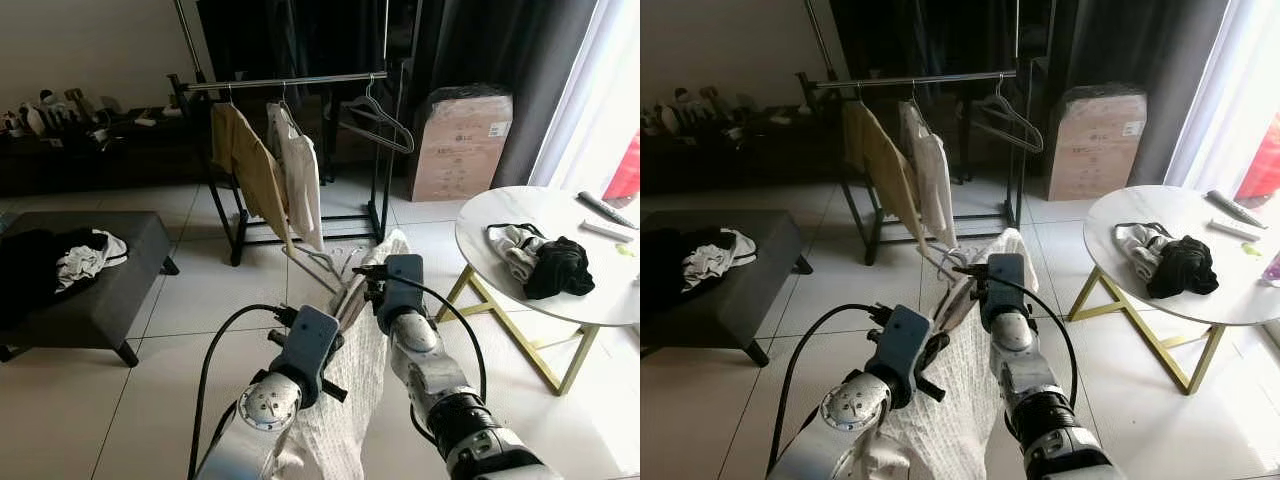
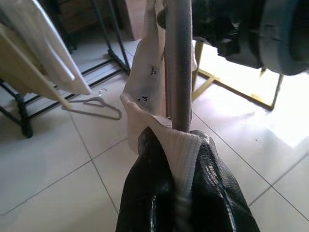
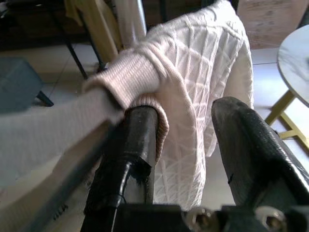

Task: Hang hanger

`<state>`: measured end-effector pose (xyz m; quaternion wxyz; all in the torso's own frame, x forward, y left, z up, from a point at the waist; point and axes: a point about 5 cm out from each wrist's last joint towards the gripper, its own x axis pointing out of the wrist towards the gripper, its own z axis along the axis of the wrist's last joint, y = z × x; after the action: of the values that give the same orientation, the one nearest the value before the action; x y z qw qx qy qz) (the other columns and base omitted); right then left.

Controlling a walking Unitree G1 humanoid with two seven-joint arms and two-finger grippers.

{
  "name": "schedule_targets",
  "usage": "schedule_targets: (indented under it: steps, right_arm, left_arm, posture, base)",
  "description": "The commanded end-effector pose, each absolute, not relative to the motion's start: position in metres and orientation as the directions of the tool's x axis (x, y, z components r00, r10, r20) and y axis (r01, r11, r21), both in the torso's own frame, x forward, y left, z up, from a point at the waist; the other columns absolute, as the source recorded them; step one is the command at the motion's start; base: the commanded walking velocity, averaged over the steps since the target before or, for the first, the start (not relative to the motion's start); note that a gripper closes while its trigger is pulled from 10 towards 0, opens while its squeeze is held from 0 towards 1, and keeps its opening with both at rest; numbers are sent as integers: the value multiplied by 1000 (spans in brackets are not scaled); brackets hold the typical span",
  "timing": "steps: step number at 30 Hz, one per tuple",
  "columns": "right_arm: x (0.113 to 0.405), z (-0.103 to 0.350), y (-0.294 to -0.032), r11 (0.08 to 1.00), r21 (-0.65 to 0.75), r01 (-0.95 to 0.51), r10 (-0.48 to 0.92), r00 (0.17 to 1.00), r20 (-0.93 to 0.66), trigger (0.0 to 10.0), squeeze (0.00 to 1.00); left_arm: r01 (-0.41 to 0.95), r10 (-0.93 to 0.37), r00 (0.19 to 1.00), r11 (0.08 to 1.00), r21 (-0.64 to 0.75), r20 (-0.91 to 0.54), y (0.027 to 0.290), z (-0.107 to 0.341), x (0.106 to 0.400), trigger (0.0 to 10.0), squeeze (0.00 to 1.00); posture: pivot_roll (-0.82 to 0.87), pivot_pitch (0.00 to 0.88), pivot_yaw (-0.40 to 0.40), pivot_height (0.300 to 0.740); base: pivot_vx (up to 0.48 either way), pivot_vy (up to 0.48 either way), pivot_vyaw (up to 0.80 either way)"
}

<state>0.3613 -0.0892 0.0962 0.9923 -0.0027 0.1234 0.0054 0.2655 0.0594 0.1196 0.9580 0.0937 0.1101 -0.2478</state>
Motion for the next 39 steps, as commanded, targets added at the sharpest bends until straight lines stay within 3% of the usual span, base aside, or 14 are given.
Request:
schedule_targets:
  steps: [1,5,6,7,8,18,28,30,33,39]
  right_arm:
    - [367,106,-91,1000,18,22,-17,977,-212,10000,0]
    - [368,107,-92,1000,12,16,-13,978,-206,10000,0]
    - [368,107,-92,1000,12,15,-12,979,-205,4588,0]
    - [367,106,-92,1000,17,12,-8,979,-205,863,0]
    - [367,105,-92,1000,23,10,-5,979,-205,0,0]
    - [365,99,-99,1000,-1,17,-17,977,-210,0,0]
    - [361,90,-109,1000,-21,15,-19,974,-226,0,0]
    - [361,89,-111,1000,-23,18,-23,973,-228,0,0]
    - [361,89,-115,999,-26,24,-29,973,-228,0,0]
    - [361,88,-117,999,-33,9,-16,973,-231,0,0]
  left_arm:
    - [526,-483,838,838,143,-253,58,125,260,10000,0]
    - [531,-481,832,834,148,-275,59,122,258,10000,0]
    - [530,-478,832,835,147,-283,60,120,258,10000,0]
    - [529,-474,832,836,149,-289,61,119,257,10000,0]
    - [526,-470,833,837,151,-293,62,119,257,10000,0]
    - [530,-445,819,828,182,-362,71,112,254,10000,0]
    - [478,-339,829,842,249,-445,93,103,250,10000,0]
    - [489,-350,825,835,251,-443,93,103,249,10000,0]
    - [590,-469,779,774,231,-417,85,109,239,10000,0]
    - [715,-566,683,650,260,-462,87,112,224,10000,0]
  posture:
    - [24,44,26,740]
    - [25,47,27,740]
    - [25,47,27,740]
    - [25,48,27,740]
    - [25,48,27,740]
    - [23,50,32,740]
    - [23,39,34,740]
    - [24,39,34,740]
    - [24,33,35,740]
    - [27,31,35,740]
  base:
    - [0,0,0]
    - [0,0,0]
    - [0,0,0]
    - [0,0,0]
    - [0,0,0]
    - [0,0,0]
    - [0,0,0]
    - [0,0,0]
    - [0,0,0]
    - [0,0,0]
